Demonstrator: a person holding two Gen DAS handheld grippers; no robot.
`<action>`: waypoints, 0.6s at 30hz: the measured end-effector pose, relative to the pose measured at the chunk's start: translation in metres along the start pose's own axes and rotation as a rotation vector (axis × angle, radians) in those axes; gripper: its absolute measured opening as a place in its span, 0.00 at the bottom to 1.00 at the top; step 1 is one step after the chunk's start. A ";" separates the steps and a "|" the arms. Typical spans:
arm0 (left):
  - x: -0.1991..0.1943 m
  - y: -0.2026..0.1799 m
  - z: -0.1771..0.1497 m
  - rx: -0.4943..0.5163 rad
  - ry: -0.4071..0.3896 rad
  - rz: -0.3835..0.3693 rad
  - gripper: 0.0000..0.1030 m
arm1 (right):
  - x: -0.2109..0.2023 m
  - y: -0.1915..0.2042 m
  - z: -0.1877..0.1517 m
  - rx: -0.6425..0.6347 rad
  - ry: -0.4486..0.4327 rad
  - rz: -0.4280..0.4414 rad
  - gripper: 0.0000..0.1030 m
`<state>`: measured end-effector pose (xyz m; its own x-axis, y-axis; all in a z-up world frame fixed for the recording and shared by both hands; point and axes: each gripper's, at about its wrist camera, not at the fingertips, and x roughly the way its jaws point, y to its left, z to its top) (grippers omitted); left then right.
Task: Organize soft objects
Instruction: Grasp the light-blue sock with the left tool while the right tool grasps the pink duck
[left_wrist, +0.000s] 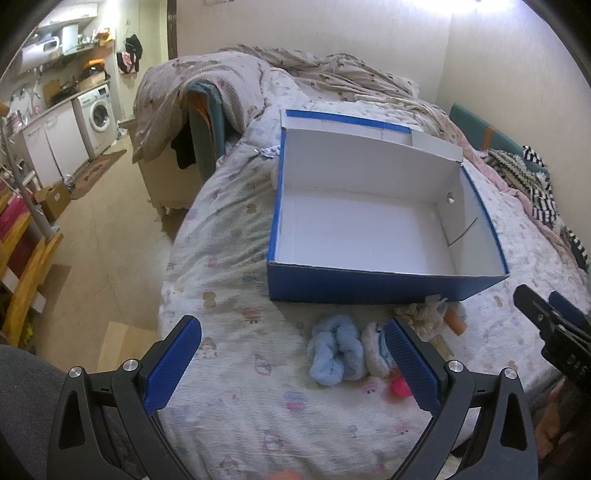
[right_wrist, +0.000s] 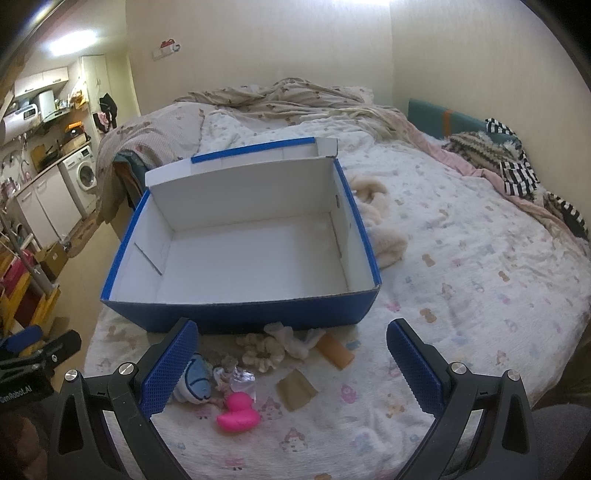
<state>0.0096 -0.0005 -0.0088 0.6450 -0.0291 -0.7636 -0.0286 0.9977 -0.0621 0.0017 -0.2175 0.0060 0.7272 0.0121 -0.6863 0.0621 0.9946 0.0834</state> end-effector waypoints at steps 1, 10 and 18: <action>-0.001 0.000 0.001 -0.002 0.000 -0.007 0.97 | 0.001 -0.001 0.001 0.007 0.009 0.009 1.00; 0.006 -0.005 0.015 0.025 0.057 0.029 0.97 | 0.011 -0.003 0.016 0.018 0.085 0.068 1.00; 0.037 -0.007 0.032 0.049 0.167 0.034 0.97 | 0.051 -0.005 0.026 -0.056 0.277 0.139 1.00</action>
<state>0.0580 -0.0065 -0.0157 0.5083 -0.0009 -0.8612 -0.0084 0.9999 -0.0060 0.0559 -0.2250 -0.0104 0.5115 0.1688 -0.8426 -0.0685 0.9854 0.1558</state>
